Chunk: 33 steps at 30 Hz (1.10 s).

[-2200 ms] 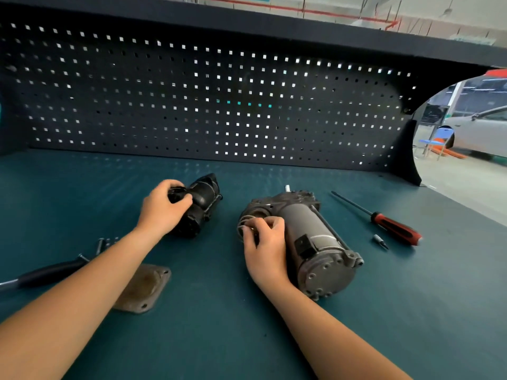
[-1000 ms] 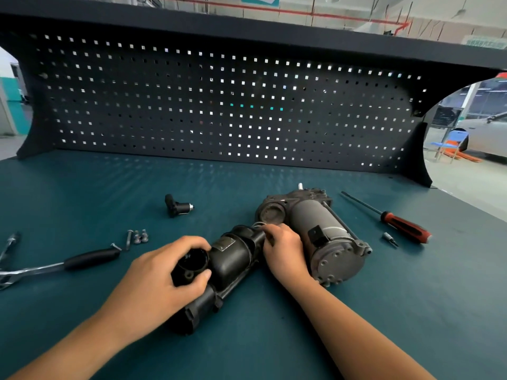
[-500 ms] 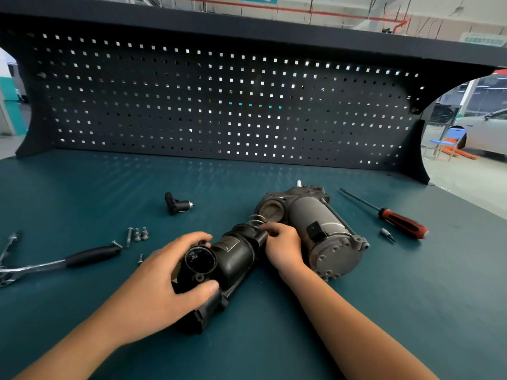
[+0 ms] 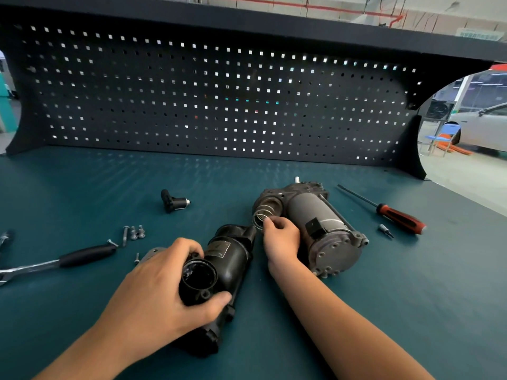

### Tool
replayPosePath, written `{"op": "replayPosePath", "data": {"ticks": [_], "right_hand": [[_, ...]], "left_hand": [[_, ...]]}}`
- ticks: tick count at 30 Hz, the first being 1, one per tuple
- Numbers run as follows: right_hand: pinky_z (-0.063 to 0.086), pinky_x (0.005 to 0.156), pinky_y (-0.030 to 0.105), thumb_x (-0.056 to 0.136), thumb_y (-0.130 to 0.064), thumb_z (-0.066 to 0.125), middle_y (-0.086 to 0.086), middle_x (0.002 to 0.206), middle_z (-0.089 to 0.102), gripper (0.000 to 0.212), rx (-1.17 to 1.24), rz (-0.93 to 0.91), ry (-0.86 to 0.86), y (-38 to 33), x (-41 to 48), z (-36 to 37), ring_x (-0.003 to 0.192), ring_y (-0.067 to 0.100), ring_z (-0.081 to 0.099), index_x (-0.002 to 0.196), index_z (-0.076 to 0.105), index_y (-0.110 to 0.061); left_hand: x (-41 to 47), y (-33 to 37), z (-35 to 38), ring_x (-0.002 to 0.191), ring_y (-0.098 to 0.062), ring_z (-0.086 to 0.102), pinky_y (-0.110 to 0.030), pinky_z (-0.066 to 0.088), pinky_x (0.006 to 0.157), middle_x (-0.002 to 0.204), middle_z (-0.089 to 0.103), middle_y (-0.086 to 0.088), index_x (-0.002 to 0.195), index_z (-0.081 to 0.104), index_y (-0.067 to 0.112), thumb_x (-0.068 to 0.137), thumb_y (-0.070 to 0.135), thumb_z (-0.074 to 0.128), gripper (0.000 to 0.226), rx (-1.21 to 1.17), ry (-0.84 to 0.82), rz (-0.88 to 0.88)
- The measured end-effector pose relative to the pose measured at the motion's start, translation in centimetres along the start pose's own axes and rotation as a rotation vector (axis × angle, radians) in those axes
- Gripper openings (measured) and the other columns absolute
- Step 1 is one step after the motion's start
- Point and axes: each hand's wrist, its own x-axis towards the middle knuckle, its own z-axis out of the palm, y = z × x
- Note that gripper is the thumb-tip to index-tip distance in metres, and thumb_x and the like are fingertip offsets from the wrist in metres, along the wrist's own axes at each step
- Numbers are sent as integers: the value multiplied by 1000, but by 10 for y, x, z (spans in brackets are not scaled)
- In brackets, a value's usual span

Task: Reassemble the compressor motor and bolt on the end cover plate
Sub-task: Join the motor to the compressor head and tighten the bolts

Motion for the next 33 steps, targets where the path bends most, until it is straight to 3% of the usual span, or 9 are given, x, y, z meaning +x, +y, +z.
{"op": "replayPosePath", "data": {"ticks": [4,6,10,14,18,21,24,29,33], "right_hand": [[37,57,23,92,-12,51,4,84,58,7,125,111,71,-2,-2,1,63,9,45,92,58,-14],[37,61,23,92,-11,50,0,80,56,13,131,103,83,-3,-1,2,64,8,45,99,60,-11],[35,73,20,93,-11,50,-1,93,58,22,34,26,44,-3,0,1,83,11,51,112,62,-8],[35,64,20,94,-12,47,-9,77,56,18,-115,-65,-36,-4,1,-2,73,10,50,100,63,-12],[35,74,23,96,-10,40,11,112,62,27,-246,-111,-18,-7,4,0,104,25,54,114,60,-3],[35,80,26,98,-10,38,18,117,59,29,-317,-153,-24,-6,4,2,109,30,53,116,58,-1],[31,74,24,98,-10,38,18,115,58,28,-418,-246,-42,-3,5,-2,104,30,53,113,59,-1],[34,76,28,96,-7,36,17,115,51,33,-748,-428,-121,-3,3,-10,103,34,50,122,56,-9],[36,70,32,92,0,35,17,118,45,38,-1085,-523,-243,-8,3,-14,98,36,54,125,50,-10]], "left_hand": [[0,1,-1,77,7,51,-12,37,62,72,52,25,85,41,41,42,76,44,55,-8,-10,7],[-1,0,-1,81,9,51,-12,37,62,71,52,25,85,42,41,42,76,45,56,-14,-16,6],[-1,-1,-2,82,10,50,-12,37,64,74,53,25,87,43,41,41,77,45,58,-11,-25,-4],[-2,-2,-3,82,6,52,-13,38,65,76,54,25,87,44,40,41,76,46,58,-26,-25,-7],[-2,0,-3,84,6,52,-14,39,65,76,56,27,87,46,40,42,75,48,57,-33,-31,1],[-1,-1,-2,94,9,48,-15,39,67,100,51,35,89,46,41,42,75,49,57,-30,-23,2],[-1,-2,-2,97,10,46,-15,39,69,111,42,40,96,43,47,42,76,50,62,-21,-47,16],[16,-1,-15,82,3,51,-19,38,62,93,54,33,93,39,49,44,75,47,56,-29,-218,40],[18,7,-17,73,-5,51,-19,36,55,80,57,25,85,42,41,48,75,42,51,27,-181,113]]}}
